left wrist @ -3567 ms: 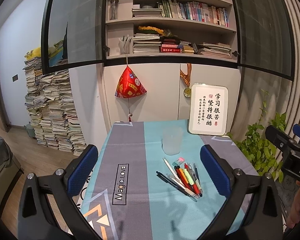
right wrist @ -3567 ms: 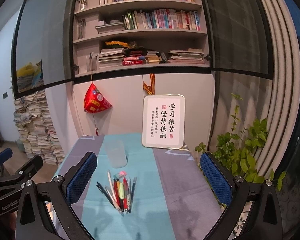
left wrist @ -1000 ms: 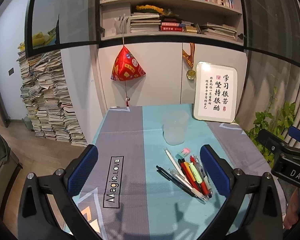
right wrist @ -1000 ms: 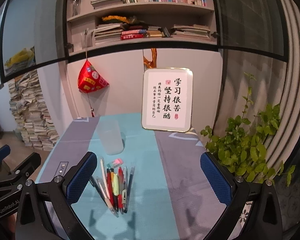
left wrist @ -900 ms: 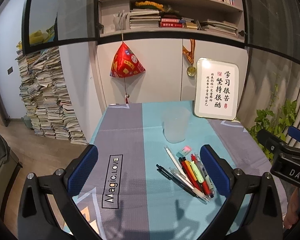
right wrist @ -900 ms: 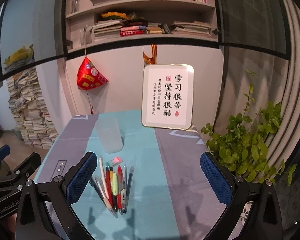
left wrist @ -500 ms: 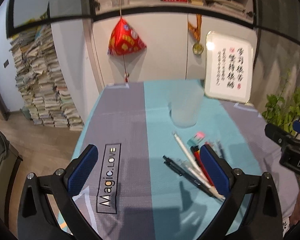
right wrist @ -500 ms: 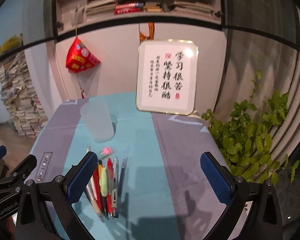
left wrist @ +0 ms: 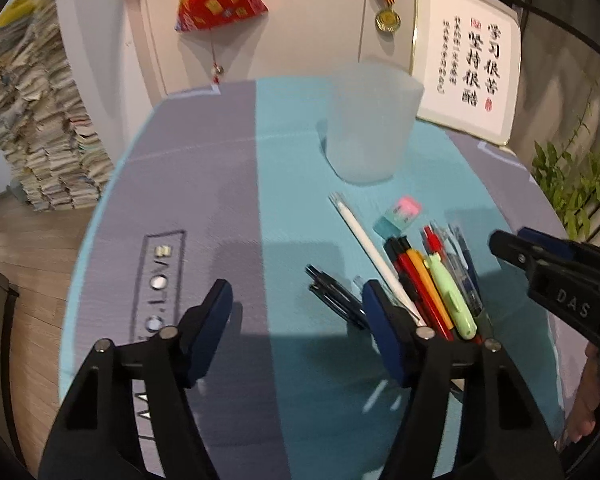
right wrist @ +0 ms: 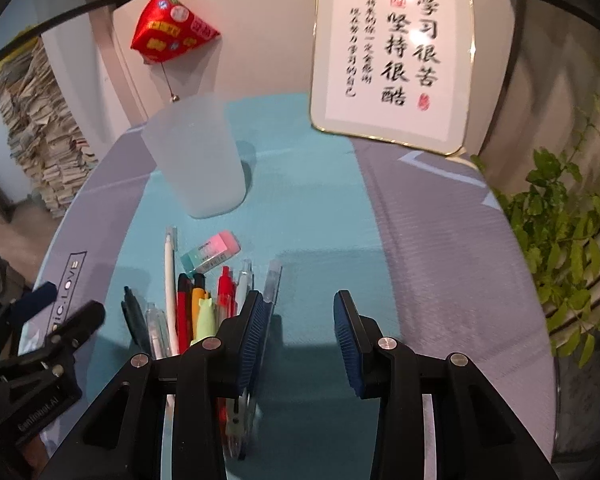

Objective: Organize stationery
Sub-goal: 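Lower both tools to the pens and close the right gripper on a clear pen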

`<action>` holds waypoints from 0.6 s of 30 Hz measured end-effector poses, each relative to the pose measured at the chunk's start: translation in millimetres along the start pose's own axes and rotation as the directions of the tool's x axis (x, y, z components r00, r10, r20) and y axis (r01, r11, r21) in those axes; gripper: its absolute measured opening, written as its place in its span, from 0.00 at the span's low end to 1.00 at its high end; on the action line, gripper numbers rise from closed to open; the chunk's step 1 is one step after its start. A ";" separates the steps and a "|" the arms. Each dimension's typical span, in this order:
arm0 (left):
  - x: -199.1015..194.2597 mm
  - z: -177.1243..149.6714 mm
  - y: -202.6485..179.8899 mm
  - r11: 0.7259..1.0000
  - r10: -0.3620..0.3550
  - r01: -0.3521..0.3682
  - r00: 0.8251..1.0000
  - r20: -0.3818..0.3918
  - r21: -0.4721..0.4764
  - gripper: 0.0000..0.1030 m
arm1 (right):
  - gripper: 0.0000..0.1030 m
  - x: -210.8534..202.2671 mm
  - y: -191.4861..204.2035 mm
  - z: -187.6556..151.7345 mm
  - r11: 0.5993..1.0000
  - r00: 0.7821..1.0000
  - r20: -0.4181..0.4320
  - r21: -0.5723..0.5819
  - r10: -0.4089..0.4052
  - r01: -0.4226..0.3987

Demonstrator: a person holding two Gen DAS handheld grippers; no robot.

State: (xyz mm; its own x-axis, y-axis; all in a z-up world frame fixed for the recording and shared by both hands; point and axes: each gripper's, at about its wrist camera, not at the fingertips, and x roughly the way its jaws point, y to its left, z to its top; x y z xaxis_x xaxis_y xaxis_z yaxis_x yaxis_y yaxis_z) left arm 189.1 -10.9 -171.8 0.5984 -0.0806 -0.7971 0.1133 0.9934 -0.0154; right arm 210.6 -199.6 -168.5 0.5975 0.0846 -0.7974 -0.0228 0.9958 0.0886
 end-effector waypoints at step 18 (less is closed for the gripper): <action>35.1 7.3 -10.3 1.000 -0.021 0.021 0.996 -0.088 -0.003 0.34 | 0.23 44.9 15.1 11.6 0.999 0.998 -0.063 -0.034 0.004 -0.007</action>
State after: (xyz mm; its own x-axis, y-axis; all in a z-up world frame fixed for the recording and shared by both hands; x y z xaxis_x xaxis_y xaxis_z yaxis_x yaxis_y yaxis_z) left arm 214.7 -24.6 -195.2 0.5237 -0.0938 -0.8467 0.1231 0.9918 -0.0338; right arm 246.4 -181.1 -196.0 0.5453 0.0910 -0.8333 -0.0541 0.9958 0.0733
